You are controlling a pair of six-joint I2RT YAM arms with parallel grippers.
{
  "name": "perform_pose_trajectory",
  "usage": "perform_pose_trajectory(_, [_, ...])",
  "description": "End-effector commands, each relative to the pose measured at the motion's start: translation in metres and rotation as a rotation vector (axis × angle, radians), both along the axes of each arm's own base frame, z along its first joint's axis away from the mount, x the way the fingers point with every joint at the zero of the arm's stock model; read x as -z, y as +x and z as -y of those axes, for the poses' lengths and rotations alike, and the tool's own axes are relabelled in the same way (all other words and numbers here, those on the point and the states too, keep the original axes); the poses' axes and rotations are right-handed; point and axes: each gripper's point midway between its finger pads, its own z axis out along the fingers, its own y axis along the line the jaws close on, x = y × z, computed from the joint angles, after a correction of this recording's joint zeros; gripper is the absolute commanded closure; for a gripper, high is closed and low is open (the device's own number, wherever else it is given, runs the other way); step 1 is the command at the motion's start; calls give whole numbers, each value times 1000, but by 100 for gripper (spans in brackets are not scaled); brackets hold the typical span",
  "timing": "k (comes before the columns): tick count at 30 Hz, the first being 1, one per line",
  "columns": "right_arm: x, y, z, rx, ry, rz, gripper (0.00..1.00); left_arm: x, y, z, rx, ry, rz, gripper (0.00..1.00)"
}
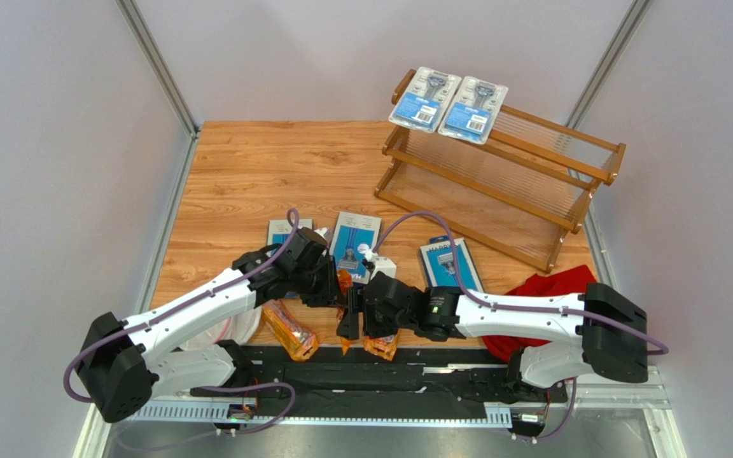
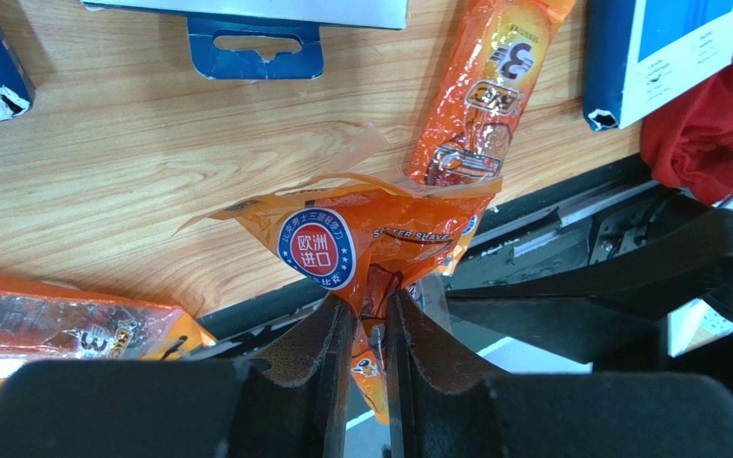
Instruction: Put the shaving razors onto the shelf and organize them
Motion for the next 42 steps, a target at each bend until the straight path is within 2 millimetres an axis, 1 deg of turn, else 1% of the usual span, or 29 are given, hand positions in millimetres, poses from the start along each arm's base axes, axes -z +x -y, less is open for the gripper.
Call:
perform_pose_trajectory(1, [-8, 8, -13, 39, 62, 19, 46, -26, 1, 8, -1, -70, 34, 75])
perform_pose_trajectory(3, [-4, 9, -10, 51, 57, 23, 52, -28, 0, 8, 2, -75, 37, 75])
perform_pose_trajectory(4, [-5, 10, -10, 59, 61, 24, 63, -29, 0, 8, 1, -78, 38, 75])
perform_pose_trajectory(6, [-6, 13, -7, 78, 72, 38, 71, -30, 0, 8, 2, -82, 39, 75])
perform_pose_trajectory(7, [-3, 14, -4, 88, 70, 41, 76, -30, -1, 8, 3, -83, 40, 75])
perform_pose_trajectory(8, [-7, 15, -4, 95, 80, 47, 79, -30, -1, 7, 4, -83, 40, 75])
perform_pose_trajectory(10, [-6, 16, -1, 103, 78, 54, 86, -30, -2, 6, 4, -83, 42, 73])
perform_pose_trajectory(12, [-8, 16, -1, 104, 84, 56, 90, -30, -2, 4, 2, -81, 47, 71])
perform_pose_trajectory(13, [-7, 16, 0, 103, 80, 54, 93, -30, -2, 4, 2, -83, 48, 68])
perform_pose_trajectory(15, [-8, 16, 1, 102, 81, 54, 96, -29, -3, 3, 3, -81, 51, 62])
perform_pose_trajectory(16, [-8, 16, 0, 102, 83, 54, 99, -30, -3, 3, 4, -83, 53, 56])
perform_pose_trajectory(18, [-8, 15, 0, 97, 81, 53, 100, -31, -3, 2, 2, -80, 59, 50])
perform_pose_trajectory(19, [-7, 15, 0, 99, 81, 50, 100, -31, -3, 2, 2, -80, 62, 44])
perform_pose_trajectory(21, [-8, 15, 0, 98, 82, 52, 100, -32, -3, 0, 2, -77, 70, 38])
perform_pose_trajectory(22, [-8, 15, 0, 97, 80, 53, 100, -32, -3, -1, 2, -73, 70, 31])
perform_pose_trajectory(28, [-8, 15, 0, 96, 75, 52, 100, -33, -4, -9, -5, -55, 89, 14])
perform_pose_trajectory(30, [-8, 15, 0, 97, 71, 53, 100, -37, -3, -12, -14, -56, 107, 13])
perform_pose_trajectory(31, [-8, 15, 0, 95, 72, 52, 100, -37, -3, -13, -18, -53, 111, 3])
perform_pose_trajectory(32, [-8, 15, 1, 96, 72, 51, 100, -40, -3, -15, -25, -53, 123, 1])
perform_pose_trajectory(35, [-10, 15, 0, 94, 73, 51, 100, -48, -3, -17, -22, -68, 149, 1])
perform_pose_trajectory(38, [-15, 15, 0, 86, 73, 55, 100, -56, -2, -18, -23, -78, 173, 1])
perform_pose_trajectory(42, [-23, 14, 6, 84, 63, 65, 100, -67, 1, -24, -42, -79, 213, 1])
